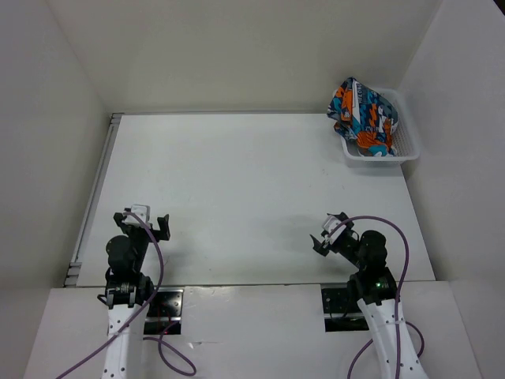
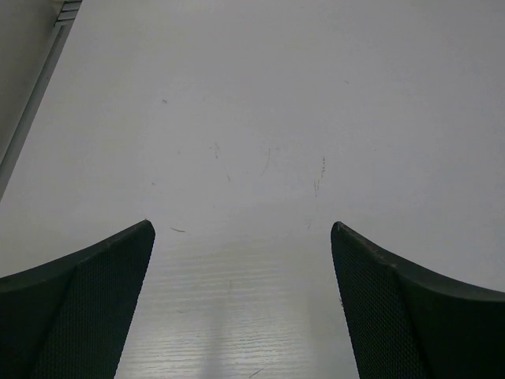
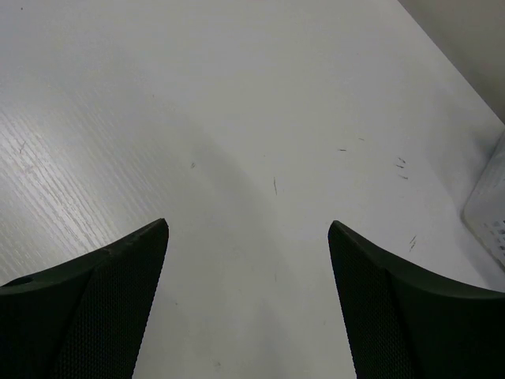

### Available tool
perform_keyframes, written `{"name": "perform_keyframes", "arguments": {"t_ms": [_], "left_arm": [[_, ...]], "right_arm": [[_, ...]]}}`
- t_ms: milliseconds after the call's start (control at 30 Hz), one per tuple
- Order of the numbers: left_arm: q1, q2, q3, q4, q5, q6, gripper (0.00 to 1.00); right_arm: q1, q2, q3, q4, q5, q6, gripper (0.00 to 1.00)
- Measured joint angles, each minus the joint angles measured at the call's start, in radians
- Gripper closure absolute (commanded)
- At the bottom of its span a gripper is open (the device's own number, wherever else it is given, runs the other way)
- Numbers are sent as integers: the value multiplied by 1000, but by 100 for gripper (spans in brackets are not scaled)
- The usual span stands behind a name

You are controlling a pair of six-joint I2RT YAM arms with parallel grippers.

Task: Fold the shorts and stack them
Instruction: Grab the shorts from the pile

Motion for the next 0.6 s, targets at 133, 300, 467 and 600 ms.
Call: {"name": "perform_keyframes", "arguments": {"t_ms": [133,300,467,600], "left_arm": [[0,0,0,0,24,0,1],[0,0,0,-7,107,0,1],[0,0,0,68,114,0,1],[2,-1,20,-20,327,0,1]], "right_arm": [[0,0,0,-1,-3,0,13],[0,0,0,0,-3,-1,8],[0,0,0,14,-26,-42,1],[1,0,0,29,-83,-173,0]]}}
